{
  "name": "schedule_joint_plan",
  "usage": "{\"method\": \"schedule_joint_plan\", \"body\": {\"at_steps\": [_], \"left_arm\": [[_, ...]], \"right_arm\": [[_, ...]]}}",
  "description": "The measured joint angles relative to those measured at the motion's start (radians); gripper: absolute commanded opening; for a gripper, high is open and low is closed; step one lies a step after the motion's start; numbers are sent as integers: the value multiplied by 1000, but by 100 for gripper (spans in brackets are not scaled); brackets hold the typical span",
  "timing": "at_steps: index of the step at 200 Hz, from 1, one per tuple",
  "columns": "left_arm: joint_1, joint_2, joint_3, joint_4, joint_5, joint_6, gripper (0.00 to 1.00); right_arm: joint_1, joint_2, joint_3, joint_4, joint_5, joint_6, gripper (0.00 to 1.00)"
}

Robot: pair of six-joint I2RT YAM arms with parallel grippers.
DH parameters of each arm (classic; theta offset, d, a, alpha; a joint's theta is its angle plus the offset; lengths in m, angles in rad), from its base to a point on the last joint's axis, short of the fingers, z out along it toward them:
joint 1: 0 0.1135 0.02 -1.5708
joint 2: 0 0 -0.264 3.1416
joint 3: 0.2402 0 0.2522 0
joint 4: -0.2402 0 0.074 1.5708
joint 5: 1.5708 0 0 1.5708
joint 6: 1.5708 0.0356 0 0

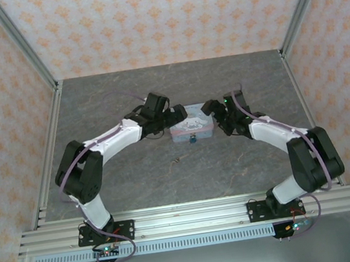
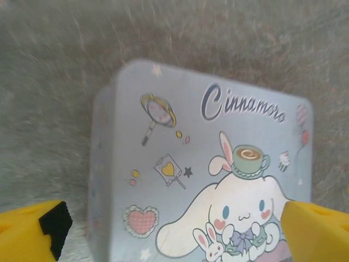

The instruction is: Unlock a padlock with a key

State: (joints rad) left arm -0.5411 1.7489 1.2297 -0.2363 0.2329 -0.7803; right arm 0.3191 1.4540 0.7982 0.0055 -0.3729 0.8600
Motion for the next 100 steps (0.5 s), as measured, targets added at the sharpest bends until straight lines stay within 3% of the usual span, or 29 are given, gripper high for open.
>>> {"method": "schedule_joint_plan", "body": {"at_steps": [55,82,100], "left_arm": [[32,-213,18,-126,-154,60,100],[32,-341,-18,-160,-237,64,100],[32,-424,-62,-181,-284,60,100]], "right_arm": [[-98,-130,37,-125,60,-79,99],[-200,-230,-130,100,-20,-33,97],[-198,-243,-198,134,-47,-22,96]]}}
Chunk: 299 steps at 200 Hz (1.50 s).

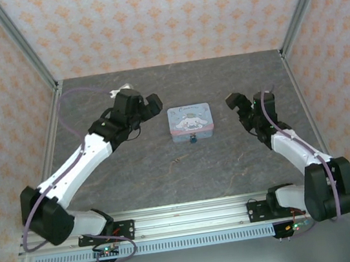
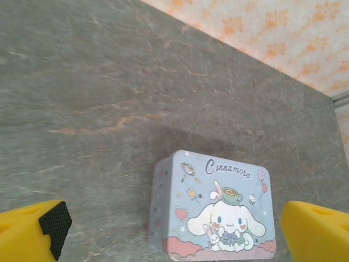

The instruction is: Unlock a padlock with a key

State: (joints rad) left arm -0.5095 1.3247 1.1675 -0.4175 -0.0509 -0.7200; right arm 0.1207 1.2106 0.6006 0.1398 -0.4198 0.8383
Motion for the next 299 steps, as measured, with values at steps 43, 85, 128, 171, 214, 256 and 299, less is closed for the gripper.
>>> {"method": "schedule_joint_plan", "body": {"at_steps": [43,85,128,171,214,256,299], "left_arm": [[0,-132,-156,-18,-40,-24,100],[0,-219,-300,-21,-99,-101,100],[29,-258,-330,-35,-124,-117,100],[115,-238,-322,-46,-83,-118,100],[224,-238,-340,-41,0,-121,100],[255,-238,-356,-27,64,-125,100],[257,-238,-389,-13,92,-132,100]], "right_arm": [[194,-21,35,-75,-15,-75,82],[429,-29,60,-172,7,-122,69],[655,132,159,-323,119,-113,61],[803,338,365,-476,245,-133,52],[830,492,495,-585,301,-171,46],[834,540,516,-620,351,-93,45],[841,558,533,-622,392,18,45]]}}
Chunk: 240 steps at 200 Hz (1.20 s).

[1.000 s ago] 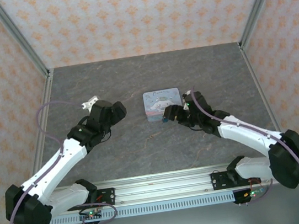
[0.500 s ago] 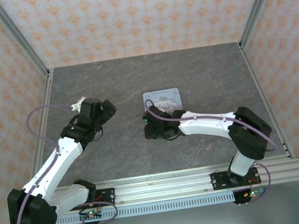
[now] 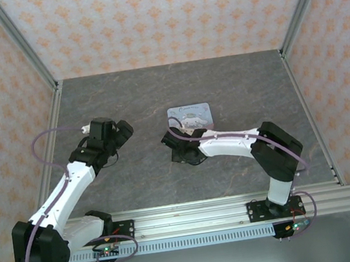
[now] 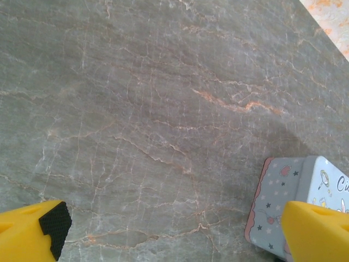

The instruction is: Unlock a padlock with a key

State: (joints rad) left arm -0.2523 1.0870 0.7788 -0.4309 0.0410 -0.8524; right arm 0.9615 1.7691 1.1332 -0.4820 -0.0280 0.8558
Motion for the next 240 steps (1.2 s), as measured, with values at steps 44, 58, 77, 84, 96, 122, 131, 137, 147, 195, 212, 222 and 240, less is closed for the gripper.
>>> {"method": "schedule_joint_plan", "body": {"at_steps": [44,58,77,84,96,122,131,137,147,195,212,222,240], "left_arm": [[9,13,-2,16,25,-9,100],[11,19,-2,23,31,-11,100],[11,23,-2,31,35,-11,100],[11,23,-2,32,35,-11,100],[11,24,-2,33,37,-11,100],[11,31,-2,38,39,-11,100],[12,34,-2,39,40,-11,100],[13,37,-2,39,42,-11,100],[13,40,-2,39,44,-11,100],[24,46,-2,41,57,-11,100],[26,46,-2,45,57,-11,100],[26,47,-2,45,57,-11,100],[26,50,-2,46,60,-11,100]], "right_arm": [[0,61,61,0,5,44,45],[0,78,69,0,3,52,45],[4,96,76,0,2,61,45],[7,103,78,0,3,65,45],[14,113,80,-1,2,71,45],[27,139,95,-12,6,79,44],[28,141,103,-20,6,80,43],[28,143,107,-20,4,83,42],[29,148,114,-23,3,86,42],[41,160,124,-42,11,87,35],[42,161,124,-50,16,90,27],[41,161,124,-57,21,87,23],[41,161,124,-64,27,98,14]]}}
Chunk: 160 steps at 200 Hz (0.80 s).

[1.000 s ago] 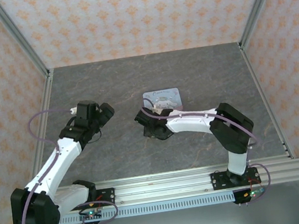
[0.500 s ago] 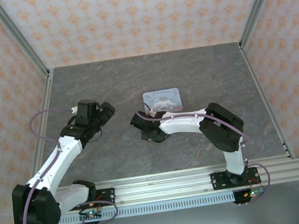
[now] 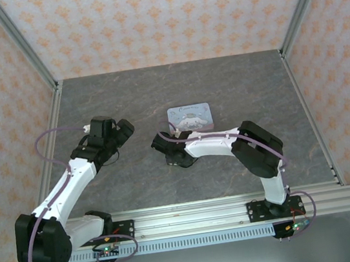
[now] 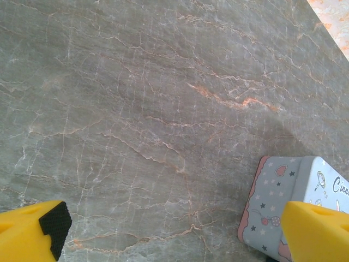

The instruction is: Unlock a padlock with a key

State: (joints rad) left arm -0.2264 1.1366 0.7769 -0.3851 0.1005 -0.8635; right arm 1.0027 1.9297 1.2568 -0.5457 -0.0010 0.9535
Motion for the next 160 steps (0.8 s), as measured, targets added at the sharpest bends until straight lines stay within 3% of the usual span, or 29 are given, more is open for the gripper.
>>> {"method": "schedule_joint_plan", "body": {"at_steps": [33,123,160], "left_arm": [[0,7,0,0,10,0,100],[0,9,0,4,127,0,100],[-40,49,-5,57,209,-19,100]], "right_arm": [[5,-42,-43,33,-2,10,0],[8,-311,-399,154,-8,16,0],[-48,-491,-610,274,-34,44,0]]}}
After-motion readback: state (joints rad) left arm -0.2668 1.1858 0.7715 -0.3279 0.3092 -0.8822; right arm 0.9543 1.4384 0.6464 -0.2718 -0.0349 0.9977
